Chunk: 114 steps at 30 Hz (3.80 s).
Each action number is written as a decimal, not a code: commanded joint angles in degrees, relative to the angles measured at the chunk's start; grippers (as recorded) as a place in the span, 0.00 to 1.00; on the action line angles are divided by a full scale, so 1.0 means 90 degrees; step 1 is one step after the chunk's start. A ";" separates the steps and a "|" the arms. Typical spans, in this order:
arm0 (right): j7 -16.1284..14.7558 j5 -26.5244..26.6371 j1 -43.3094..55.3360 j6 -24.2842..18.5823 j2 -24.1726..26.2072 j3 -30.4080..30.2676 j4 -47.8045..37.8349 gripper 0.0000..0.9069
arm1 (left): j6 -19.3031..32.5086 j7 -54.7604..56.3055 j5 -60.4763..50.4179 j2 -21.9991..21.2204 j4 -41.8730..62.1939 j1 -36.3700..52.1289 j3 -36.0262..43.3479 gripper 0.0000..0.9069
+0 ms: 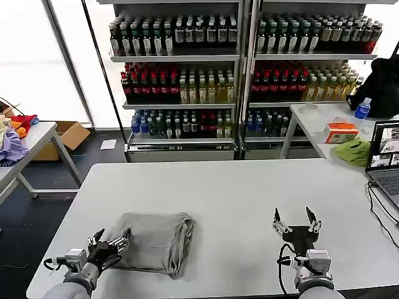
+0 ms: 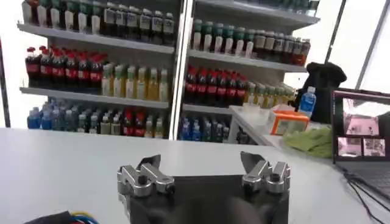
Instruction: Fold and organize the clothes.
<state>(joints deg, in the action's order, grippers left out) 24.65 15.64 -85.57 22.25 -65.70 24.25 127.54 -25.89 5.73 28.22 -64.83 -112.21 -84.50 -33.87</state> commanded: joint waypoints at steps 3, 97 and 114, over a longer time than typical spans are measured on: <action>0.0003 0.0010 0.0037 0.0006 0.0002 0.0000 0.0003 1.00 | 0.0008 -0.0078 -0.0175 -0.0090 0.0263 -0.0048 0.0032 0.04; 0.0076 -0.0510 0.0088 0.0211 -0.0783 -0.0079 -0.0422 1.00 | 0.0392 0.1003 0.1392 -0.1160 -0.0061 0.2095 0.3143 1.00; 0.0536 0.3582 0.1158 0.1088 -0.0371 -0.0708 -0.0218 1.00 | 0.0367 0.1309 0.1410 -0.0564 -0.0648 0.1937 0.2177 1.00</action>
<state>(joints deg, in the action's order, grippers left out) 25.95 21.49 -81.73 26.46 -71.69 21.22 123.83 -21.10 15.70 40.36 -73.25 -115.70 -66.20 -8.66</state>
